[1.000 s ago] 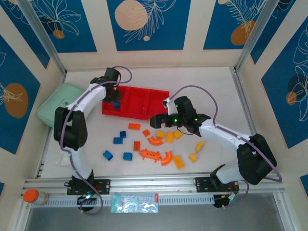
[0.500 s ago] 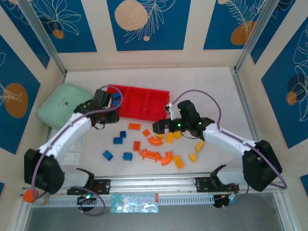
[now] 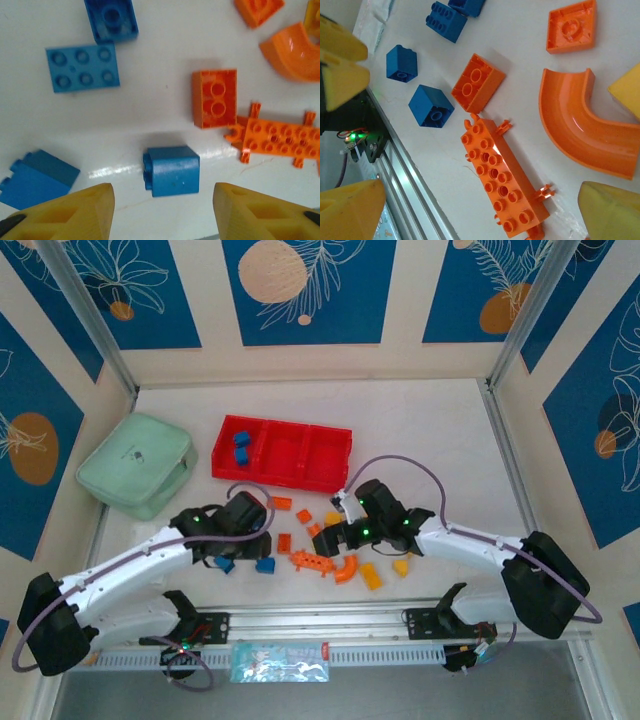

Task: Sort the legos into containers by color
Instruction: Pick up the lego from the middle-left of the table.

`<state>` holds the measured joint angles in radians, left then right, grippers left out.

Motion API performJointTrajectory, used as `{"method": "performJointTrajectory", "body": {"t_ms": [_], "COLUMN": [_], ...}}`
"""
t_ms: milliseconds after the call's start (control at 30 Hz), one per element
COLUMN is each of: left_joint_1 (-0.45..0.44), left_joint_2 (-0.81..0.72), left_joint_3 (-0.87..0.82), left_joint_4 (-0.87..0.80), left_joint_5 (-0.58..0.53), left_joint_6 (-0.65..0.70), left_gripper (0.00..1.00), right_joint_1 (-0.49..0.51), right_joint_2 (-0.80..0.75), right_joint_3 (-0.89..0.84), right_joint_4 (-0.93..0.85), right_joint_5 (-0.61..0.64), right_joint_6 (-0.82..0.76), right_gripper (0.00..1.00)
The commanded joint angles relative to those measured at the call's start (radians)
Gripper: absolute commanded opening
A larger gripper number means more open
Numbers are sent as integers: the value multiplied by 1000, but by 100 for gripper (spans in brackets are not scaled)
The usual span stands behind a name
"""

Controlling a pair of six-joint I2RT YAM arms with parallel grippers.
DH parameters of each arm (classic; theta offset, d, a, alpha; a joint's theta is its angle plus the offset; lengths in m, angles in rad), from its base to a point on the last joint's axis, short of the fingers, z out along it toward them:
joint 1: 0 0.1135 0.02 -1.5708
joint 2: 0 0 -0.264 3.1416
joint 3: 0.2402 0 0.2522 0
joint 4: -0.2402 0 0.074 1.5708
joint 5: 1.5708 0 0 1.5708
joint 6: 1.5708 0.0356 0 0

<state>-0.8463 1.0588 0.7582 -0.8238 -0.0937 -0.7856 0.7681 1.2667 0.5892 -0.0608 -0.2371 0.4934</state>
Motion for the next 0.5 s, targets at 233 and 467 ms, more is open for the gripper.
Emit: {"method": "performJointTrajectory", "body": {"t_ms": [233,467], "left_joint_1": [-113,-119], "left_joint_2": [161,248], "left_joint_3": [-12,-35], "left_joint_4": [45,111], "left_joint_5": [16,-17], "left_joint_6": [-71,-70], "left_gripper": [67,73], "right_joint_1": [28,20], "right_joint_2": [-31,-35], "right_joint_3": [-15,0], "right_joint_4": [32,12], "right_joint_5": [71,81], "right_joint_6": [32,17], "right_gripper": [99,99]}}
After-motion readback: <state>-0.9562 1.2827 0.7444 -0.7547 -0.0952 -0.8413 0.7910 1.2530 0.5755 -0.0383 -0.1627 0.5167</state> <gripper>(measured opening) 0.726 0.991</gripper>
